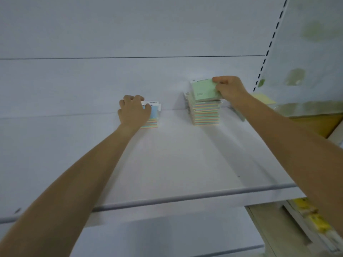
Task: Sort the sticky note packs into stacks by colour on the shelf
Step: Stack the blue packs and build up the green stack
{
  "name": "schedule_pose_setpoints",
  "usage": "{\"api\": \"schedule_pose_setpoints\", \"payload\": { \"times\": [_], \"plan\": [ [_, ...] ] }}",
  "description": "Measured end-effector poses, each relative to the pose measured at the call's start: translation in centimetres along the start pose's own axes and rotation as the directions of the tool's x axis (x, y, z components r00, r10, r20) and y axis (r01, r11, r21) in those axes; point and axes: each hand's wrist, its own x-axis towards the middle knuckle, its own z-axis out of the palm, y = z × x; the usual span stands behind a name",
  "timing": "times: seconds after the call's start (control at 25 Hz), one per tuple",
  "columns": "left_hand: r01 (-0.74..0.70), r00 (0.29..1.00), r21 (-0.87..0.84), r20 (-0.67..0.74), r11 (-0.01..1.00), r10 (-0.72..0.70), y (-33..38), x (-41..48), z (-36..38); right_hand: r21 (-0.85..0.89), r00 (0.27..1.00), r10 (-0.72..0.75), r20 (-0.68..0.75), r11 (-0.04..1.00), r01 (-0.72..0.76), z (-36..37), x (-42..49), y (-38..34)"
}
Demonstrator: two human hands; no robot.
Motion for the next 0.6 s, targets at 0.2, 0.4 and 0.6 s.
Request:
{"api": "schedule_pose_setpoints", "payload": {
  "times": [0.2, 0.4, 0.6],
  "plan": [
    [-0.013, 0.999, -0.019, -0.032, 1.000, 0.012, 1.3, -1.4, 0.7, -0.130, 0.998, 0.003, 0.060, 0.991, 0.005, 0.5, 0.7, 0.9],
    [0.047, 0.999, -0.022, -0.021, 0.999, -0.047, 0.8, -2.3, 0.2, -0.336, 0.991, -0.016, 0.131, 0.940, 0.059, 0.6, 0.7, 1.6],
    [0.081, 0.997, -0.069, 0.012, 0.994, -0.080, -1.1, -2.5, -0.5, -0.305, 0.915, -0.403, -0.028, 0.875, 0.376, 1.2, -1.8, -0.7]
  ]
}}
